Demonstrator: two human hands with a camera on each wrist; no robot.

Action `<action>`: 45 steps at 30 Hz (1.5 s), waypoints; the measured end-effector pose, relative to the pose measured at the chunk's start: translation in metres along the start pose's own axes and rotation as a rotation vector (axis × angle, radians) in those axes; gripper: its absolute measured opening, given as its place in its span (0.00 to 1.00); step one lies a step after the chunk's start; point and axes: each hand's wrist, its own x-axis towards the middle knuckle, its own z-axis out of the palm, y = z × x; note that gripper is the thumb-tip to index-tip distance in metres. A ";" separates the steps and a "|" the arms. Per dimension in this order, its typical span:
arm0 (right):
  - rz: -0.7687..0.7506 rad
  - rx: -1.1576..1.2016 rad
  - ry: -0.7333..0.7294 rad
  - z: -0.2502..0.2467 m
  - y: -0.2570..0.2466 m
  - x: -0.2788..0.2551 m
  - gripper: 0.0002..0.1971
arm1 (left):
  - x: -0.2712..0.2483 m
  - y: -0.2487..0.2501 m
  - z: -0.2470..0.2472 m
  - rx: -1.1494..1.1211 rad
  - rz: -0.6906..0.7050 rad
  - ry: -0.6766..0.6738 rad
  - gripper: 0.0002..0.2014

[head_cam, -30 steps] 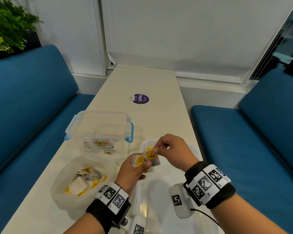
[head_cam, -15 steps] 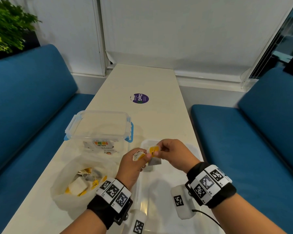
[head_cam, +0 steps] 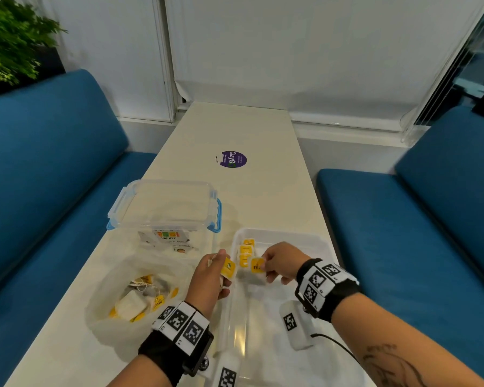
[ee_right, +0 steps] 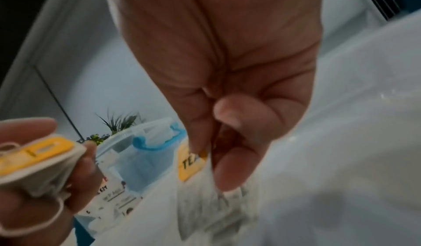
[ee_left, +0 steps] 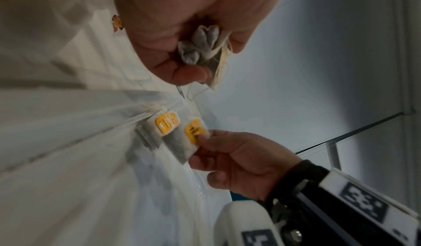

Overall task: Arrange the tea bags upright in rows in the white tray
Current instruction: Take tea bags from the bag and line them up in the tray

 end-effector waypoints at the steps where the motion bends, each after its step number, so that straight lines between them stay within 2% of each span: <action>1: 0.024 -0.019 -0.052 0.005 -0.002 0.004 0.07 | 0.001 0.000 0.000 -0.034 -0.022 -0.005 0.09; 6: 0.067 -0.163 -0.130 0.028 -0.007 0.025 0.11 | -0.002 -0.001 -0.003 -0.108 -0.054 -0.040 0.05; 10: 0.033 -0.191 0.000 0.028 -0.007 0.037 0.14 | -0.005 -0.004 -0.008 -0.112 -0.059 -0.056 0.05; 16: 0.031 -0.279 0.062 0.037 -0.007 0.045 0.13 | -0.006 -0.010 -0.012 -0.078 -0.053 -0.061 0.04; 18: 0.020 -0.244 0.139 0.041 -0.005 0.044 0.09 | -0.007 -0.009 -0.011 -0.071 -0.043 -0.077 0.05; 20: -0.006 -0.173 0.207 0.038 -0.002 0.041 0.18 | -0.008 -0.007 -0.011 -0.067 -0.029 -0.094 0.06; 21: -0.032 -0.148 0.228 0.033 -0.003 0.037 0.20 | -0.008 -0.006 -0.011 -0.062 -0.023 -0.098 0.07; 22: -0.065 -0.098 0.240 0.028 -0.004 0.032 0.17 | -0.009 -0.005 -0.011 -0.059 -0.016 -0.102 0.07; 24: -0.119 0.047 0.201 0.015 -0.009 0.017 0.08 | -0.009 -0.002 -0.010 -0.068 0.004 -0.112 0.08; 26: -0.146 0.151 0.081 0.005 -0.014 -0.001 0.05 | -0.010 0.001 -0.007 -0.094 0.029 -0.124 0.08; 29: -0.159 0.299 -0.051 0.001 -0.015 -0.026 0.12 | -0.012 0.003 -0.001 -0.114 0.066 -0.150 0.09; 31: -0.161 0.316 -0.063 0.005 -0.013 -0.036 0.14 | -0.013 0.001 0.004 -0.091 0.089 -0.168 0.10; 34: -0.185 0.397 -0.048 0.009 -0.009 -0.043 0.10 | -0.015 -0.004 0.010 -0.095 0.100 -0.182 0.11; 39: -0.179 0.533 0.007 -0.001 -0.005 -0.052 0.11 | -0.023 -0.004 0.014 -0.249 0.006 -0.167 0.09; 43: -0.182 0.437 -0.013 -0.013 -0.009 -0.059 0.08 | -0.025 0.000 0.014 -0.228 -0.022 -0.174 0.02; 45: -0.196 0.350 -0.005 -0.016 -0.012 -0.059 0.07 | -0.025 0.001 0.013 -0.179 -0.021 -0.223 0.10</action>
